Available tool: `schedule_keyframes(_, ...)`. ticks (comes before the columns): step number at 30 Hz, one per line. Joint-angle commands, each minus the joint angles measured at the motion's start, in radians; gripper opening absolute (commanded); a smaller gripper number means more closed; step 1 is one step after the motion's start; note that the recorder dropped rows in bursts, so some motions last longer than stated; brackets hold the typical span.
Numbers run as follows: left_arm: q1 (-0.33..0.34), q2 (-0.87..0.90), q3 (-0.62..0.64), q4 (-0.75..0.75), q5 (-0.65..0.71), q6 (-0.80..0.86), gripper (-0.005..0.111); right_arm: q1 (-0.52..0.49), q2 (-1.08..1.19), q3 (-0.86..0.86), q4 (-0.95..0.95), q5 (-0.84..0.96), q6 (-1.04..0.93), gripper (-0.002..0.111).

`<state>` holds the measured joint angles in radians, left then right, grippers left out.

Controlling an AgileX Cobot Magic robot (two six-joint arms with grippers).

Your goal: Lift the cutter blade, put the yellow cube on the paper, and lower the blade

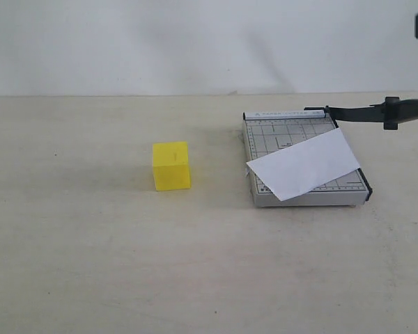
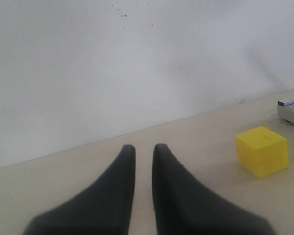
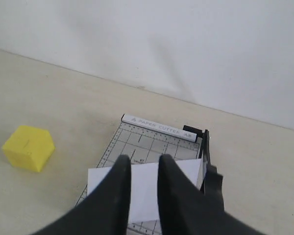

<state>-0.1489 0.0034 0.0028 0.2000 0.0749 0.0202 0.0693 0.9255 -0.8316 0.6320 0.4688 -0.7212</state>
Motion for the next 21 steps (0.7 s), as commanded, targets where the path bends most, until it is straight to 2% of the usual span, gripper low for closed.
schedule_keyframes(1, 0.004, -0.003, -0.003, -0.010, -0.007, 0.000, 0.013, 0.000, -0.228, 0.214, 0.071, -0.089, -0.011, 0.018)
schedule_keyframes(4, 0.004, -0.003, -0.003, -0.010, -0.007, 0.000, 0.013, 0.000, -0.386, 0.343, 0.096, -0.101, -0.011, -0.001)
schedule_keyframes(10, 0.004, -0.003, -0.003, -0.010, -0.007, 0.000, 0.013, 0.000, -0.545, 0.495, 0.096, -0.082, 0.005, 0.000)
schedule_keyframes(16, 0.004, -0.003, -0.003, -0.010, -0.007, 0.000, 0.013, 0.000, -0.554, 0.573, 0.094, -0.051, 0.032, 0.000)
schedule_keyframes(21, 0.004, -0.003, -0.003, -0.010, -0.007, 0.000, 0.013, 0.000, -0.554, 0.609, 0.092, -0.136, 0.024, 0.000)
